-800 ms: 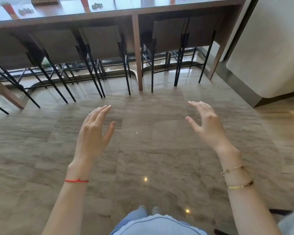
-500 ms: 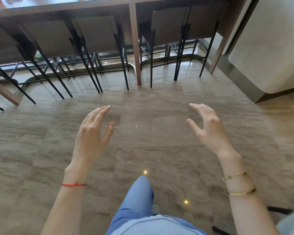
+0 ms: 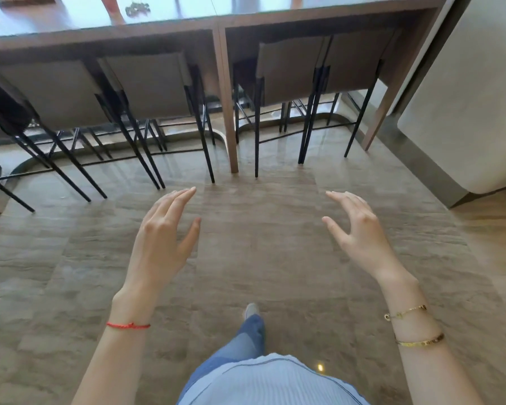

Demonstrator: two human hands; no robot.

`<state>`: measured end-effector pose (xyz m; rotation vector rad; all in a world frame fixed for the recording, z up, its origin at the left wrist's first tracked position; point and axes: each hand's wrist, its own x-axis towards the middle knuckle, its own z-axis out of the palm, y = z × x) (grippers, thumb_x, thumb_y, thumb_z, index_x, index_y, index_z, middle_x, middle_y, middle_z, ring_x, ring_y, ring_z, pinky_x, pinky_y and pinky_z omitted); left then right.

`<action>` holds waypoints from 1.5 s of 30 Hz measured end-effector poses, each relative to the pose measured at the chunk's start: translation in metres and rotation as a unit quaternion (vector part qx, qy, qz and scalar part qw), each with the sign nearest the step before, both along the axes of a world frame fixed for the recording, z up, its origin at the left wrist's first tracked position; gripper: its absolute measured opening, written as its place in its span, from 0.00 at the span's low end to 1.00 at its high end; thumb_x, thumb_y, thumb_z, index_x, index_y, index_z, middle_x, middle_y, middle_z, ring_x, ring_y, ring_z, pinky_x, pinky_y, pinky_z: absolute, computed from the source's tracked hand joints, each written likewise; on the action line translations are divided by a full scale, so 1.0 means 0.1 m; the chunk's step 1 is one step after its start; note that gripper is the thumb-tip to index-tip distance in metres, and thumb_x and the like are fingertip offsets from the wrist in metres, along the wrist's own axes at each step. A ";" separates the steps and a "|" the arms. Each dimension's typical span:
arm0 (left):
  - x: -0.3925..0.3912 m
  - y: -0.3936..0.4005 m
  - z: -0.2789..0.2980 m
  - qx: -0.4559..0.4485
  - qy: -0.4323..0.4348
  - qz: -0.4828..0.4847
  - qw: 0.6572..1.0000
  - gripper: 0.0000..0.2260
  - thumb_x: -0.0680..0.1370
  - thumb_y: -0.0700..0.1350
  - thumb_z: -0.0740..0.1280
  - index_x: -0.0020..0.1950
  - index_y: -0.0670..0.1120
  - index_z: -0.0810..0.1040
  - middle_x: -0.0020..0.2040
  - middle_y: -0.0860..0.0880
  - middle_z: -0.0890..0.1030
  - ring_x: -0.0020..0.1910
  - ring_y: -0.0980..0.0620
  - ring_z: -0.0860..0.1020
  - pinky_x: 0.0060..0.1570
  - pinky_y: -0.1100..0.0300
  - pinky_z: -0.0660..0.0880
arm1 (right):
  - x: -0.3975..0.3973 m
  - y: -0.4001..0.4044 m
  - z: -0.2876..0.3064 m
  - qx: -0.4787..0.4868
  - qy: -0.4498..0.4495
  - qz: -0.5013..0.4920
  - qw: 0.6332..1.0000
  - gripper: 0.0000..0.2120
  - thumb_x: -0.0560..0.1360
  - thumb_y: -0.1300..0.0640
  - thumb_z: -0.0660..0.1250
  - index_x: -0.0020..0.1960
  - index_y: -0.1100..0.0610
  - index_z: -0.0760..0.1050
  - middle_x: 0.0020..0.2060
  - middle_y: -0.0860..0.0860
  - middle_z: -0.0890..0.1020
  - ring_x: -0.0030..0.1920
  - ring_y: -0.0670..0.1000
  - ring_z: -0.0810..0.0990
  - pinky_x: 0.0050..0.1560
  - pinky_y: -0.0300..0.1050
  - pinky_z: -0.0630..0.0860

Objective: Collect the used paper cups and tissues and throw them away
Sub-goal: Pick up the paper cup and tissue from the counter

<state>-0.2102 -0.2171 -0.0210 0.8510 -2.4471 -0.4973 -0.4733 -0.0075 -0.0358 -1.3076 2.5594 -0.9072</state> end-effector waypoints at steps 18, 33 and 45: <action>-3.21 -2.42 -0.02 -0.026 0.007 -0.085 0.996 0.22 0.79 0.47 0.65 0.73 0.46 0.69 0.67 0.49 0.75 0.68 0.52 0.70 0.68 0.55 0.67 | -2.71 -2.11 -0.15 -0.020 -0.003 -0.066 0.998 0.23 0.77 0.52 0.65 0.71 0.52 0.68 0.68 0.48 0.72 0.72 0.45 0.62 0.70 0.37 0.56; -6.01 -3.96 0.27 -0.049 0.061 -0.021 0.997 0.22 0.79 0.49 0.64 0.73 0.47 0.69 0.67 0.48 0.75 0.68 0.53 0.71 0.67 0.52 0.70 | -5.87 -3.94 0.43 -0.048 0.047 -0.017 0.998 0.22 0.78 0.52 0.65 0.71 0.52 0.68 0.68 0.48 0.72 0.73 0.47 0.62 0.73 0.42 0.57; -7.77 -5.33 0.28 -0.036 0.051 -0.002 0.998 0.22 0.79 0.48 0.65 0.73 0.48 0.69 0.66 0.49 0.76 0.66 0.53 0.71 0.67 0.56 0.68 | -7.58 -5.45 0.37 -0.078 0.024 0.017 0.997 0.22 0.78 0.52 0.65 0.71 0.51 0.68 0.68 0.46 0.72 0.73 0.45 0.62 0.74 0.47 0.60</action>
